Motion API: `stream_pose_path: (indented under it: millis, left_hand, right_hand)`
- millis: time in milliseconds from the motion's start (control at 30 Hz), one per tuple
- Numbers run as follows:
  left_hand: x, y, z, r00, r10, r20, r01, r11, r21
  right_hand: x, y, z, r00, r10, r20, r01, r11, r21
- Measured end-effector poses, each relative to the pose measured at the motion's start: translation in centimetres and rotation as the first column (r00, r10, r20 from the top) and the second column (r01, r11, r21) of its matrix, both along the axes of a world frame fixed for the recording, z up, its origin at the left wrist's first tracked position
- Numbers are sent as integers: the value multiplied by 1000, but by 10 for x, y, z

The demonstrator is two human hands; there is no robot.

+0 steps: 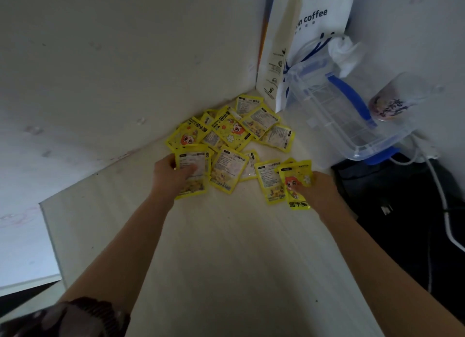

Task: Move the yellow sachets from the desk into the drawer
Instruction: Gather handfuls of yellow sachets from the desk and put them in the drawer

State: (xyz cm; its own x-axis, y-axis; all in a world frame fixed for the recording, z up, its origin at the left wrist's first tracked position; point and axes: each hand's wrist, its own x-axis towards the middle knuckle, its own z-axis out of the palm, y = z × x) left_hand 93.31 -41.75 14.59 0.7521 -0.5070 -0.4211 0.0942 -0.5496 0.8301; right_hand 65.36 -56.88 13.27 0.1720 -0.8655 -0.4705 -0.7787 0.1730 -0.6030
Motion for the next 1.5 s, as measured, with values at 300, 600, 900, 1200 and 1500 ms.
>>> stream_pose_path:
  millis: [300,600,900,1200,1500]
  left_hand:
    - [-40,-53,-7,972,-222,-81,226,973,46]
    - [-48,-66,-31,868,-448,215,378,875,302]
    - [-60,-70,-52,720,-604,342,374,753,542]
    - [-73,-61,-41,773,-563,295,355,767,534]
    - [-90,-37,-29,863,-431,263,332,876,349]
  right_hand:
    - [26,1,-5,975,-134,177,96,974,206]
    - [34,3,-14,993,-89,83,75,984,159]
    - [43,10,-26,989,22,-145,-17,999,33]
    - [46,19,-23,981,50,-188,-48,999,14]
    - [32,32,-20,997,-59,-55,61,998,23]
